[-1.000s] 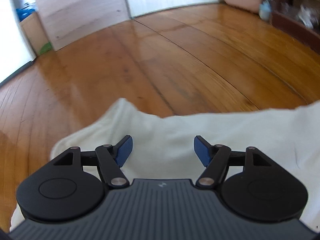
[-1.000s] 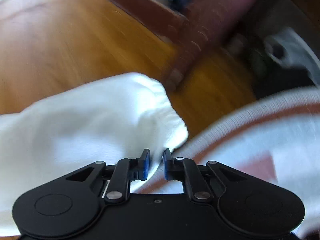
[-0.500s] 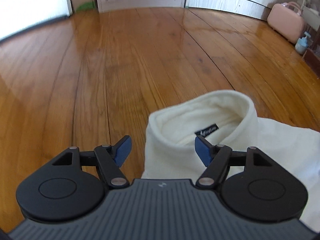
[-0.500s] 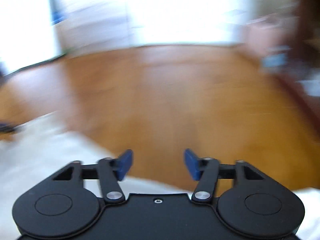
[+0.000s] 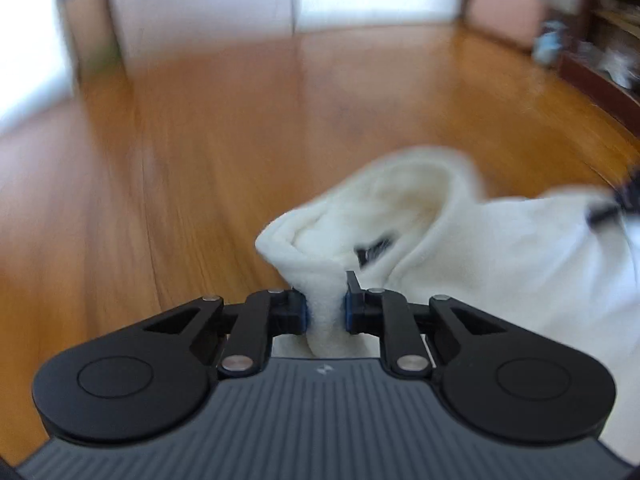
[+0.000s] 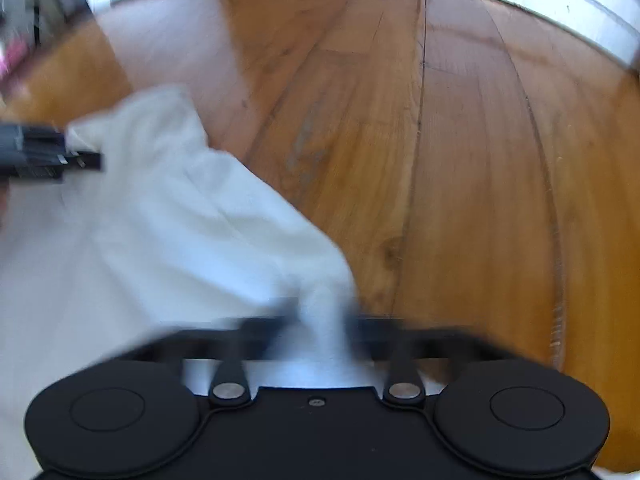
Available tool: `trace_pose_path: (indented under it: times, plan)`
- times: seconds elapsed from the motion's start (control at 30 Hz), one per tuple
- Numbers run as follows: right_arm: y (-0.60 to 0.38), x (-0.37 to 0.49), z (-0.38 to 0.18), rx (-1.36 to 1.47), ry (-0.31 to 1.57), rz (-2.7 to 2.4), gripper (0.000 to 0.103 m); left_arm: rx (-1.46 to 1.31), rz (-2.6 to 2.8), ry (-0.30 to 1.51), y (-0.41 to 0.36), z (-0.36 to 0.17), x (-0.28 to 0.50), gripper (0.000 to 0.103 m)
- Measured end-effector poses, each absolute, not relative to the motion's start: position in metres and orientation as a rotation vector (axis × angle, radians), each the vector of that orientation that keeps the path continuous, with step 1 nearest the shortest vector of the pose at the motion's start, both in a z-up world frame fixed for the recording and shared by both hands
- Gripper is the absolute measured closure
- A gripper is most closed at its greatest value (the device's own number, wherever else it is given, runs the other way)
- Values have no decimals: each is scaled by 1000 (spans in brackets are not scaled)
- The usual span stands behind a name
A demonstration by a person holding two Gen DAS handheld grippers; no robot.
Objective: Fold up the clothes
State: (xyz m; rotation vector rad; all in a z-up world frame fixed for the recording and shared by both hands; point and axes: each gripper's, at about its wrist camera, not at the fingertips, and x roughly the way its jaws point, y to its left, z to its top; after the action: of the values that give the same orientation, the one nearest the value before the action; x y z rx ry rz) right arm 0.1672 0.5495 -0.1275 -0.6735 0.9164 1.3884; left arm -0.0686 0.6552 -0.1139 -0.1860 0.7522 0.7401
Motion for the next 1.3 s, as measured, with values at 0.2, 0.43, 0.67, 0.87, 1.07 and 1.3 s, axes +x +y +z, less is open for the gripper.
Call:
trace_pose_path:
  times: [0.2, 0.43, 0.67, 0.87, 1.07, 1.3]
  plan:
    - [533, 158, -99, -453, 572, 1377, 78, -73, 954, 624, 643, -94, -86, 88]
    - [547, 182, -125, -490, 615, 1101, 86, -394, 1033, 802, 690, -139, -94, 81]
    - [528, 159, -106, -525, 630, 1312, 72, -484, 1026, 563, 679, -98, -124, 70]
    - [537, 143, -115, -694, 619, 1383, 61, -448, 759, 528, 658, -80, -87, 56]
    - [531, 143, -134, -732, 604, 1375, 63, -499, 670, 700, 668, -118, -34, 46]
    - [488, 99, -130, -784, 323, 1358, 97, -363, 635, 630, 633, -113, -31, 93]
